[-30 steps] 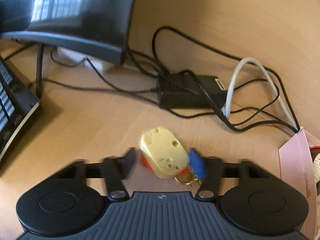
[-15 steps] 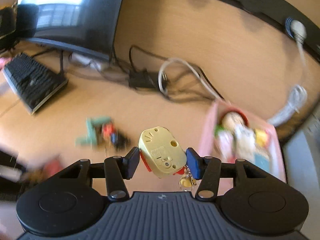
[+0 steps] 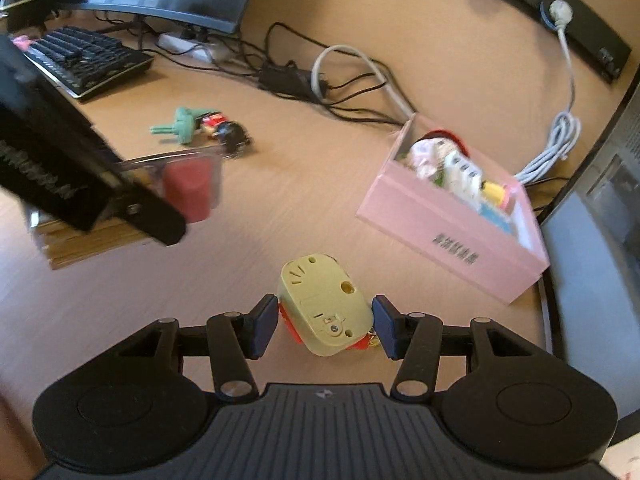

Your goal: Organize objects

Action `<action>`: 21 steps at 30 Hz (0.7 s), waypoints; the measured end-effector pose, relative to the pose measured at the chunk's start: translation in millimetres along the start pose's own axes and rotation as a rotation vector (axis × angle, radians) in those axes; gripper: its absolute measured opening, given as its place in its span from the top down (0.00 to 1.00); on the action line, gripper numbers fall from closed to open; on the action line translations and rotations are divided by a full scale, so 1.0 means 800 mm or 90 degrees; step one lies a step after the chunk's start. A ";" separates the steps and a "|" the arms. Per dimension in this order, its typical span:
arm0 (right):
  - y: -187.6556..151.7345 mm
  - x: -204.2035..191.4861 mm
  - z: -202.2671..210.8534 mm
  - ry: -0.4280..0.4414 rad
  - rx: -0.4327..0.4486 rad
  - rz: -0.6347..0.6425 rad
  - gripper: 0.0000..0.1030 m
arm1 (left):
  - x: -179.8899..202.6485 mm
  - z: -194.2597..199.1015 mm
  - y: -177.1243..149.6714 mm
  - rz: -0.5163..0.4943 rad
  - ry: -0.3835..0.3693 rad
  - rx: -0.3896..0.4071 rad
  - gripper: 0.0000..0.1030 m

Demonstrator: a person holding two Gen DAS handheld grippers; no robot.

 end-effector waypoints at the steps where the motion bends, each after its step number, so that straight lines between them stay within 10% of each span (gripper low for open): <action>1: -0.002 -0.004 0.001 0.012 0.001 0.001 0.41 | -0.001 -0.001 -0.001 0.004 0.002 -0.003 0.72; 6: -0.020 -0.019 0.007 0.045 -0.018 -0.013 0.19 | -0.004 0.003 -0.002 0.013 0.012 -0.003 0.72; 17: -0.041 0.021 0.000 -0.079 -0.073 -0.029 0.14 | -0.011 0.005 -0.003 0.018 0.008 0.000 0.72; 21: -0.035 0.035 0.012 -0.030 -0.068 -0.110 0.13 | -0.015 0.004 0.000 0.025 0.011 0.003 0.72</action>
Point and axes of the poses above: each gripper's, at about its wrist camera, not at the fingertips, and z roughly against the way its jaws point, x to its right, y to its top, the point moved 4 cm from there along -z, roughly the way its jaws point, and after that the axes turned 1 degree about z, right-handed, at the moved point
